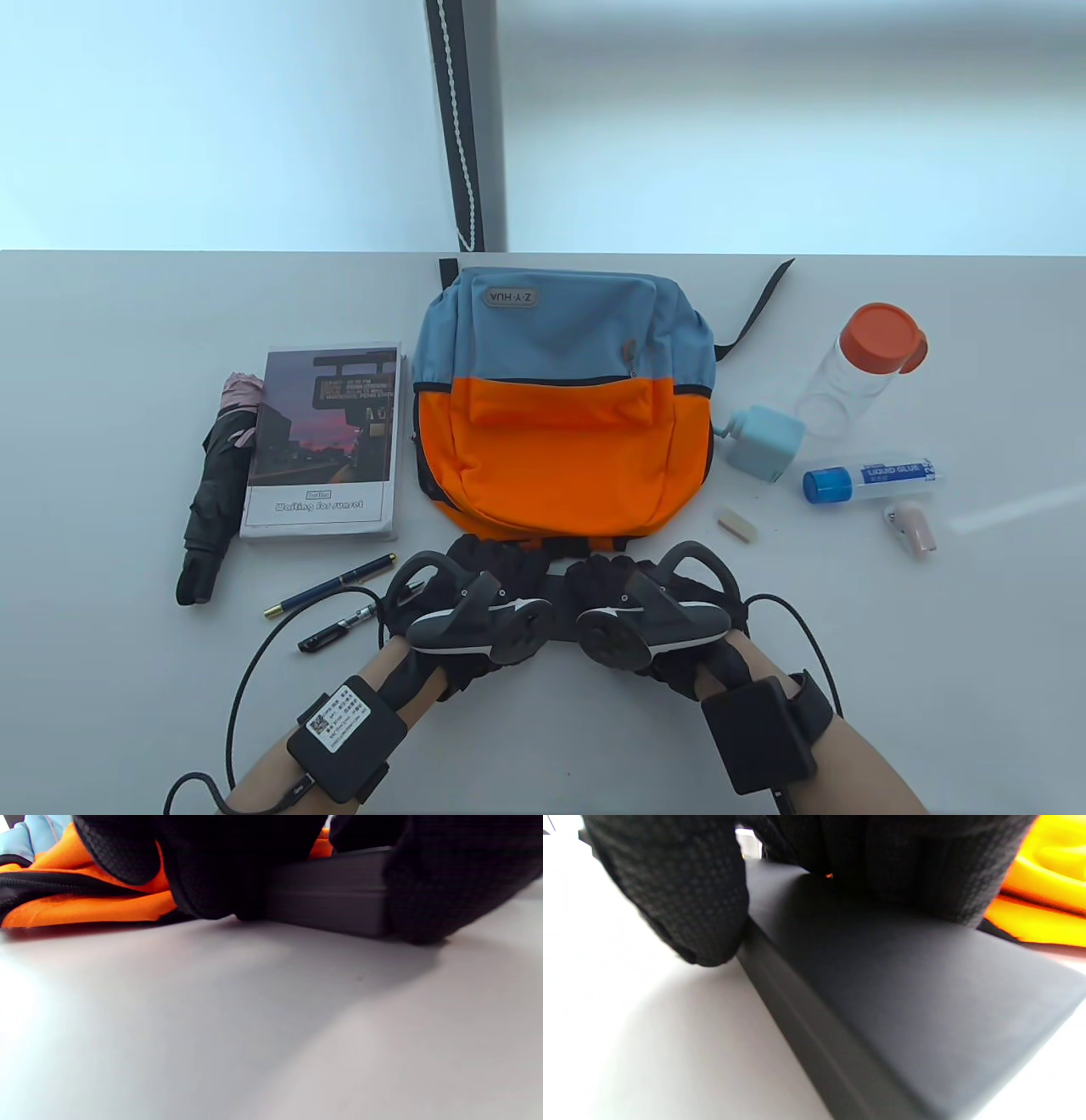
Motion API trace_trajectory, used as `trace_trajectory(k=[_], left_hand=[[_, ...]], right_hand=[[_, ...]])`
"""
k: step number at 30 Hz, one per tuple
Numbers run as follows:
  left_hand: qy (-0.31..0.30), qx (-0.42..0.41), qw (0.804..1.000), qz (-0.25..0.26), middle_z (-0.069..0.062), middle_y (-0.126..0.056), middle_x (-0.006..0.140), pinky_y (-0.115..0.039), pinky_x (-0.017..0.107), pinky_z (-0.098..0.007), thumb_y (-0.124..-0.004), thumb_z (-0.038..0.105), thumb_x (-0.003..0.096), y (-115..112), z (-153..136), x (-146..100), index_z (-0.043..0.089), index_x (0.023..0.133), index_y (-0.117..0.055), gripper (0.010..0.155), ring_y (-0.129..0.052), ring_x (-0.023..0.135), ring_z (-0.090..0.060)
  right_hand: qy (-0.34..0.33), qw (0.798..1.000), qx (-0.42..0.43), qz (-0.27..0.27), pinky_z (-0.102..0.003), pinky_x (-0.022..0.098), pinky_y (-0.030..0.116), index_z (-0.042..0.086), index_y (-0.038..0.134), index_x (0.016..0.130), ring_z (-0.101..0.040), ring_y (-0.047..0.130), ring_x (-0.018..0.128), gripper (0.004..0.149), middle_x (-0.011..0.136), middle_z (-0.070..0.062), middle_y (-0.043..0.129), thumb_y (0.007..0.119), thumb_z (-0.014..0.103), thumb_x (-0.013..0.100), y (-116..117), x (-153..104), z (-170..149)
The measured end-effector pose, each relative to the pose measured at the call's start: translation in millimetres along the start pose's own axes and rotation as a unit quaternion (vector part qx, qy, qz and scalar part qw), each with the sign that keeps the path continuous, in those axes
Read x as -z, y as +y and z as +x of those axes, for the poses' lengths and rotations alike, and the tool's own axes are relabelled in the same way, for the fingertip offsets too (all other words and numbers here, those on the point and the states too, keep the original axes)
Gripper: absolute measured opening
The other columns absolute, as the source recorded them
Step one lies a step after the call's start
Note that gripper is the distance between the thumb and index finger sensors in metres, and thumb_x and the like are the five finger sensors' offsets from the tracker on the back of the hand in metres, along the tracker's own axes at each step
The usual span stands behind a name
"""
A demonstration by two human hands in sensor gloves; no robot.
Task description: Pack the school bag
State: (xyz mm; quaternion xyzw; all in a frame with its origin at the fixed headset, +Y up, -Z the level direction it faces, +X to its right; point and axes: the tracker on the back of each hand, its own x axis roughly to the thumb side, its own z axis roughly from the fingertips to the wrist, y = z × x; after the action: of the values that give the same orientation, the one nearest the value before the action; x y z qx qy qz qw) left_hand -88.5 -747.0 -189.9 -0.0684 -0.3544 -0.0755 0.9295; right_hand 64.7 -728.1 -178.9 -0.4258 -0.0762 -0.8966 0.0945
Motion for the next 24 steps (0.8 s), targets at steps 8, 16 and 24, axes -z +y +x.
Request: trace_trajectory(k=[8,16,24], left_hand=[[0.007,-0.01,1.0,0.004,-0.029,-0.089,0.101,-0.067,0.067,-0.074,-0.097,0.056,0.0342,0,0,-1,-0.001,0.106,-0.066,0.097,-0.09,0.086,-0.046],[0.008,-0.028,1.0,0.005,-0.026,-0.089,0.102,-0.068,0.067,-0.073,-0.099,0.056,0.0337,0,-7,-1,0.001,0.107,-0.065,0.097,-0.09,0.087,-0.044],[0.002,-0.013,1.0,0.003,-0.026,-0.092,0.1,-0.069,0.066,-0.075,-0.101,0.054,0.0331,4,-5,0,0.002,0.105,-0.071,0.094,-0.092,0.085,-0.045]], right_hand=[[-0.004,0.998,0.058,0.006,-0.064,0.06,0.093,-0.006,0.06,0.107,-0.056,0.099,0.09,0.098,0.105,-0.036,0.084,0.11,0.035,0.032,-3,1,-10],[-0.006,0.993,0.114,0.025,-0.066,0.062,0.085,-0.005,0.061,0.107,-0.059,0.09,0.093,0.091,0.107,-0.038,0.077,0.107,0.031,0.037,-6,0,-20],[0.017,0.999,-0.043,-0.011,-0.074,0.064,0.076,-0.002,0.05,0.112,-0.059,0.08,0.101,0.097,0.115,-0.033,0.069,0.1,0.042,0.041,9,-23,2]])
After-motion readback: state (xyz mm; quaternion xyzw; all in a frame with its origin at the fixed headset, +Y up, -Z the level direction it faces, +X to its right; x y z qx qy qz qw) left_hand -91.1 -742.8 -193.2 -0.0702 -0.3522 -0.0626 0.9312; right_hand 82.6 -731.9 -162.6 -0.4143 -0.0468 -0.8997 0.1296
